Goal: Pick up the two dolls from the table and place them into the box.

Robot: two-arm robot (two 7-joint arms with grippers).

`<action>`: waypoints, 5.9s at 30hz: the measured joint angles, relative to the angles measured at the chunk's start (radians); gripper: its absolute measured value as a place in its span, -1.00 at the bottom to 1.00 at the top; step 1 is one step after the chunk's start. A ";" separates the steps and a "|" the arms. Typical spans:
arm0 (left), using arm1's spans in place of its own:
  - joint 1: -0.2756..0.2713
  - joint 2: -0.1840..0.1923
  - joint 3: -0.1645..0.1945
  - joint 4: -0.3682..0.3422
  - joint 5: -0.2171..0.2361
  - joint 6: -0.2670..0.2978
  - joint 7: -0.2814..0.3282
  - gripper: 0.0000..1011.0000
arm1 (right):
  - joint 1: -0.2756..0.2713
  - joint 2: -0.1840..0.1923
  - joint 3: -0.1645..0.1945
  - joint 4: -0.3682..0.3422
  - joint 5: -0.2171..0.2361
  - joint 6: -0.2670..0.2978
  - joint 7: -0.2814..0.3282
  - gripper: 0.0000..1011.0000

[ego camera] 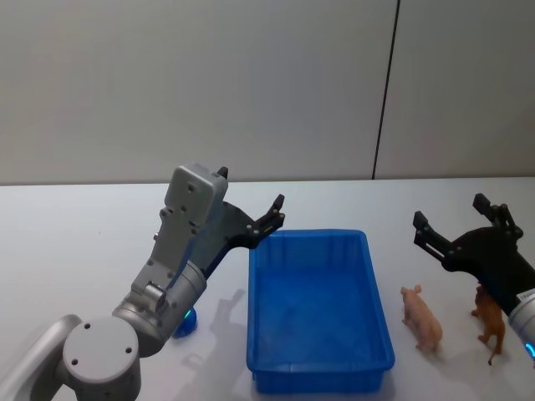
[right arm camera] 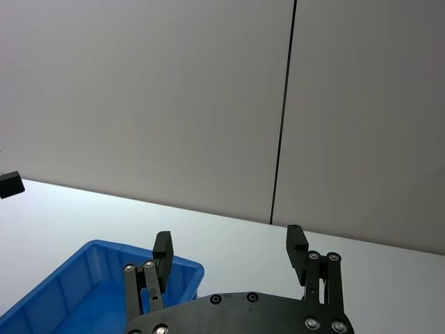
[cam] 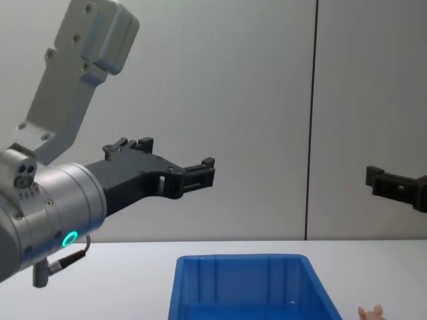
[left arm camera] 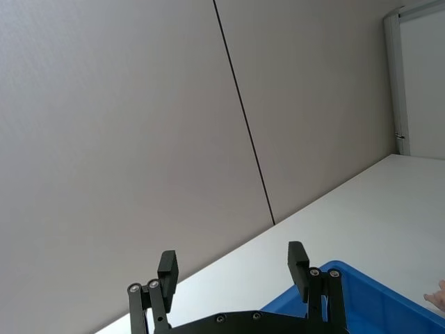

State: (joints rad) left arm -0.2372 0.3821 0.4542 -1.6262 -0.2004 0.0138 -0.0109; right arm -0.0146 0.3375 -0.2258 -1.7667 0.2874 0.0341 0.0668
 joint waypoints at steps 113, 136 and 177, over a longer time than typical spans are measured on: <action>0.000 0.000 0.000 0.000 0.000 0.000 0.000 0.98 | 0.068 0.069 0.058 0.313 0.031 0.300 0.160 -0.30; 0.000 0.000 0.000 0.000 0.000 0.000 0.000 0.98 | 0.082 0.082 0.059 0.207 -0.078 0.155 0.176 -0.34; 0.000 0.000 0.000 0.000 0.000 0.000 0.000 0.98 | 0.395 -0.081 -0.073 0.396 -0.185 0.160 0.632 -0.26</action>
State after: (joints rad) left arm -0.2372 0.3821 0.4542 -1.6262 -0.2004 0.0139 -0.0109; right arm 0.3799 0.2566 -0.2993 -1.3711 0.1026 0.1938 0.6990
